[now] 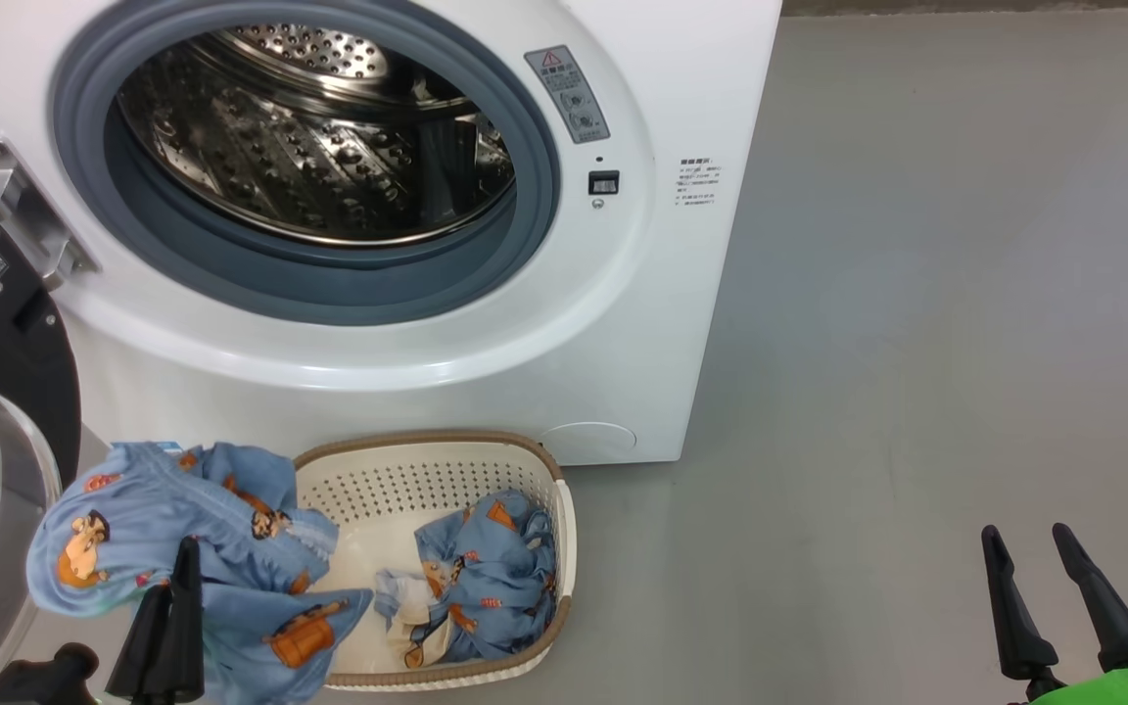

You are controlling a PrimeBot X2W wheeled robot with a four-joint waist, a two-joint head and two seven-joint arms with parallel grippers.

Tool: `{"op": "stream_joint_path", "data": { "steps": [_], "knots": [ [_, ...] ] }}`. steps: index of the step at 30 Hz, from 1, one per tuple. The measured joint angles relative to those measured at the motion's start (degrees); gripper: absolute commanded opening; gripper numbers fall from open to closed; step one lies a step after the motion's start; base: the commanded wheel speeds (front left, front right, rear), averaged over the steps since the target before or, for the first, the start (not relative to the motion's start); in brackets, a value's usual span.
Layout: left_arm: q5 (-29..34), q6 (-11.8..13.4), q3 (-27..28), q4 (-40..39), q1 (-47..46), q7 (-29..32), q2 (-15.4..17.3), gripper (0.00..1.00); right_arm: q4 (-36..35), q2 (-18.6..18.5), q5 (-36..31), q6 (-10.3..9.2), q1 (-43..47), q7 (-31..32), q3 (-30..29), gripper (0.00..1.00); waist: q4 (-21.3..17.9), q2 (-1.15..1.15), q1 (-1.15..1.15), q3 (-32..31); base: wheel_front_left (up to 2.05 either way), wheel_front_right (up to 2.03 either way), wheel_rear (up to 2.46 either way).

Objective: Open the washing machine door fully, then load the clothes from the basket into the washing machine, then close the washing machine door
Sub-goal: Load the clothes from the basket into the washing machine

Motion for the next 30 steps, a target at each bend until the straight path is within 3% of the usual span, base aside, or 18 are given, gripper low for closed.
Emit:
{"op": "stream_joint_path", "data": {
  "steps": [11, 20, 30],
  "knots": [
    [0.0, 0.0, 0.1, -0.8, -1.3, 0.0, 0.0, 0.00, -0.8, 0.9, 0.0, 0.00, -0.3, 0.0, -0.7, 1.00, 0.1, 0.00, 0.00, 2.4, 0.00, 0.00, 0.00],
    [-0.1, 0.0, -1.2, 0.1, -14.2, 0.0, 1.9, 0.00, -1.7, 1.8, -0.5, 0.01, -4.3, 0.0, -0.7, 1.00, 0.0, 0.00, 0.00, 7.5, 0.00, 0.00, 0.00],
    [-0.7, 0.0, -2.4, 7.8, -33.6, 0.0, 4.2, 0.00, -2.5, 3.7, -1.0, 0.00, -9.9, 0.0, 0.7, 1.00, -1.9, 0.00, 0.00, 14.8, 0.00, 0.00, 0.00]
  ]
}}
